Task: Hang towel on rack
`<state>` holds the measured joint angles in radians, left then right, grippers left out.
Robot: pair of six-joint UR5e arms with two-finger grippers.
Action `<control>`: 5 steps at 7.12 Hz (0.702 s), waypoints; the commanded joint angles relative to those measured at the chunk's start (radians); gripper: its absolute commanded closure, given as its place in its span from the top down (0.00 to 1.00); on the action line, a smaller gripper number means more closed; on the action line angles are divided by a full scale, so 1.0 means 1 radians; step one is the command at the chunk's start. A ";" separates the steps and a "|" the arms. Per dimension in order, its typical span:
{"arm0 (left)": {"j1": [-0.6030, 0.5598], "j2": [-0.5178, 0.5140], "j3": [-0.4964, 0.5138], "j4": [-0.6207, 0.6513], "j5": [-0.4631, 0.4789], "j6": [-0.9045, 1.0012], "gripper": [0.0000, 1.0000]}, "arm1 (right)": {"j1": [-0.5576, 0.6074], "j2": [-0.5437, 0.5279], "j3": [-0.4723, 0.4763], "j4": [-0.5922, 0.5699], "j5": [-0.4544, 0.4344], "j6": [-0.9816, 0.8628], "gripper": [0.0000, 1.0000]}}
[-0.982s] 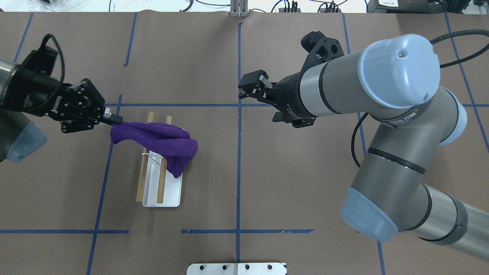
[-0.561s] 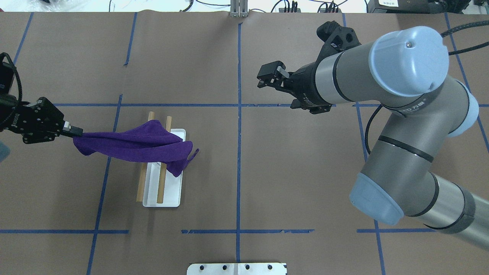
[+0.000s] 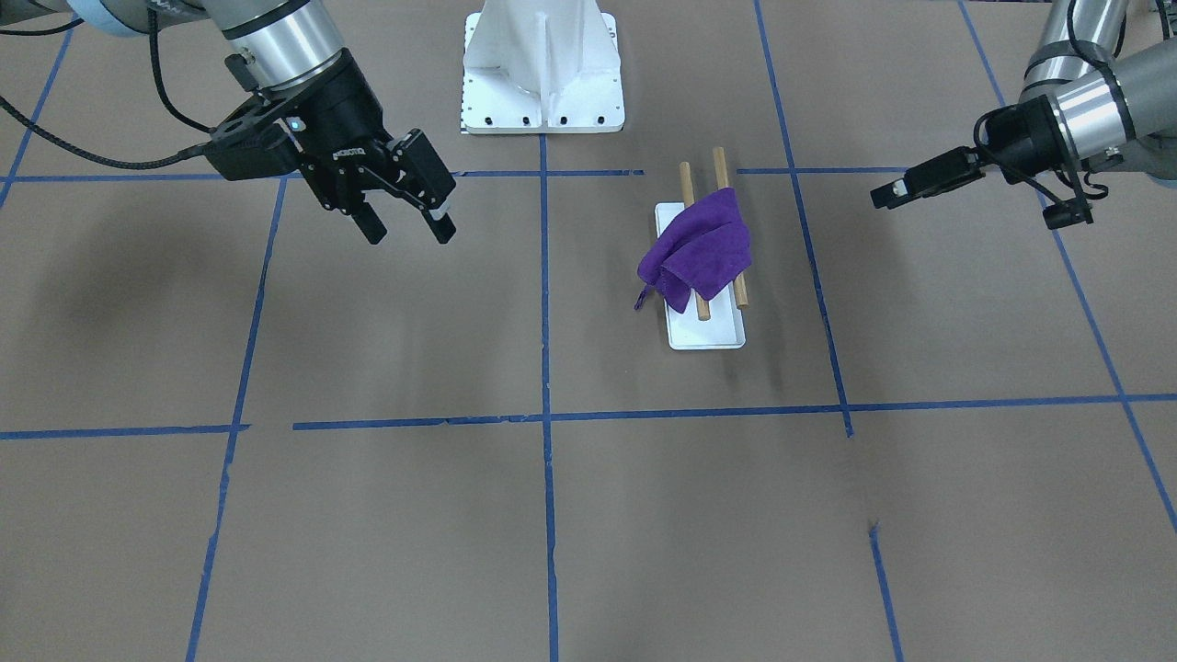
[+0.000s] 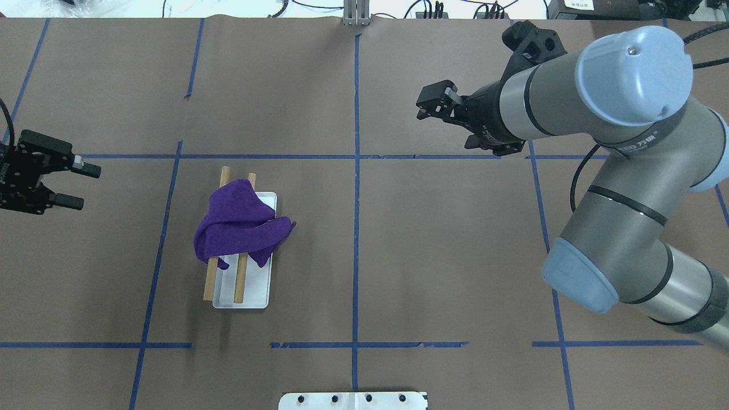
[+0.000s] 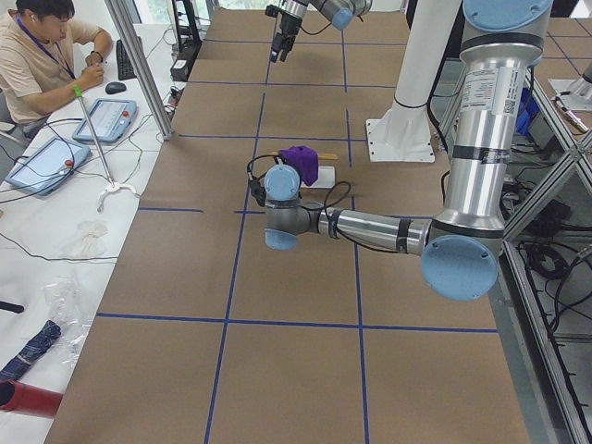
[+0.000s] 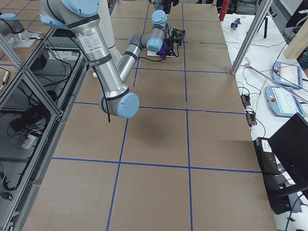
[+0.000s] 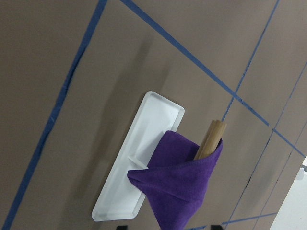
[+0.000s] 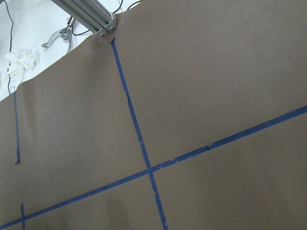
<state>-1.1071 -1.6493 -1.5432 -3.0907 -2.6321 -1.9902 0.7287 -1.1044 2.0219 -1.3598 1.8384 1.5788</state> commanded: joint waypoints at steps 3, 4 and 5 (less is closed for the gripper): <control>-0.111 0.052 0.064 0.195 0.194 0.503 1.00 | 0.211 -0.203 -0.043 -0.008 0.256 -0.417 1.00; -0.170 0.065 0.064 0.312 0.257 0.821 1.00 | 0.295 -0.241 -0.086 -0.010 0.322 -0.563 1.00; -0.248 0.074 0.061 0.477 0.277 1.164 1.00 | 0.390 -0.276 -0.136 -0.012 0.408 -0.718 1.00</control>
<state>-1.2705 -1.5900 -1.4799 -2.8036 -2.4038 -1.2386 1.0101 -1.3320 1.9403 -1.3695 2.1494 1.0455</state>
